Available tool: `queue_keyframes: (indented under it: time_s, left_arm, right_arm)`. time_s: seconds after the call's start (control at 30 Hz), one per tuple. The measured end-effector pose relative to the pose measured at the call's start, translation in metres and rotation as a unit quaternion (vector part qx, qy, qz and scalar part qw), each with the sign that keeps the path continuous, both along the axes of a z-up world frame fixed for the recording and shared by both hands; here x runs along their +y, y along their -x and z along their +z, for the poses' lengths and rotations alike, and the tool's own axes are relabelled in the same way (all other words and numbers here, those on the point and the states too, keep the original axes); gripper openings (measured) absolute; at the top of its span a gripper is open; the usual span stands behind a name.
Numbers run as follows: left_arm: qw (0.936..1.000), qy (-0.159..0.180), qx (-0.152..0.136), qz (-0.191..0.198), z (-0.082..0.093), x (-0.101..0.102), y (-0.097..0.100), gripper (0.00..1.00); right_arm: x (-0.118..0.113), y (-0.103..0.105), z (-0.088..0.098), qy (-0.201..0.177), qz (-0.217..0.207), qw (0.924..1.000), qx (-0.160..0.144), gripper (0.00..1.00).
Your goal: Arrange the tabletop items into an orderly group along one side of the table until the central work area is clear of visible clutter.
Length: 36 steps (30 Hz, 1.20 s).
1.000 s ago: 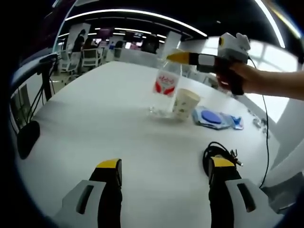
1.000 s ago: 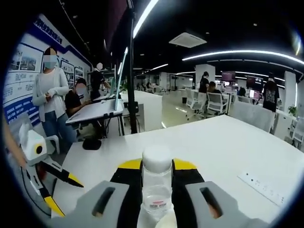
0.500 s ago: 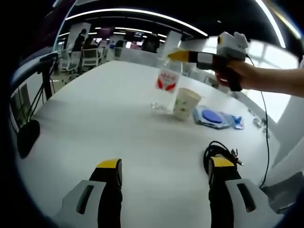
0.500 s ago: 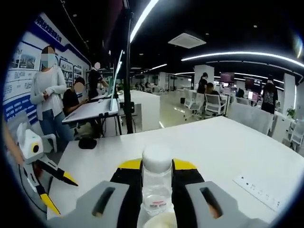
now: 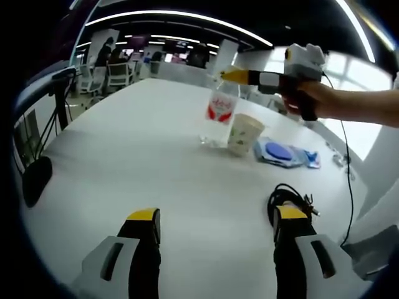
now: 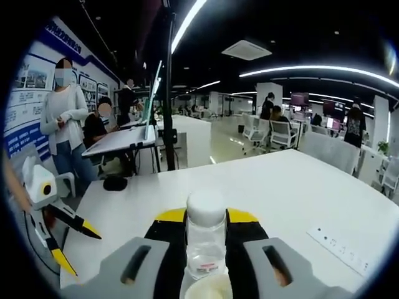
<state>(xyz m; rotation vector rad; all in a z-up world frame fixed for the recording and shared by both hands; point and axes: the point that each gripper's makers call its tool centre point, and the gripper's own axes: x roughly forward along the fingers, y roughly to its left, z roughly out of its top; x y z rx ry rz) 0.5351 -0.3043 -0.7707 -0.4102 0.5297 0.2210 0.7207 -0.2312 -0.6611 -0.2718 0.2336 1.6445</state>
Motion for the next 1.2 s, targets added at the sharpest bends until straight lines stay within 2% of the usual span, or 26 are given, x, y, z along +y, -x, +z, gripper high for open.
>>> queue_keyframes:
  time_s: [1.0, 1.1, 1.2]
  left_arm:
    - [1.0, 0.0, 0.001, -0.004, 0.0, -0.002, 0.0, 0.7]
    - [1.0, 0.003, 0.002, -0.005, -0.001, -0.002, 0.0, 0.7]
    - [1.0, 0.002, 0.001, -0.004, 0.0, -0.002, 0.0, 0.7]
  right_arm:
    - [0.0, -0.002, -0.001, 0.005, -0.007, 0.9999, 0.011, 0.2]
    - [-0.001, 0.001, 0.004, -0.008, -0.003, 1.0, 0.004, 0.21]
    - [0.003, 0.0, 0.012, -0.022, -0.007, 0.9997, 0.002, 0.28]
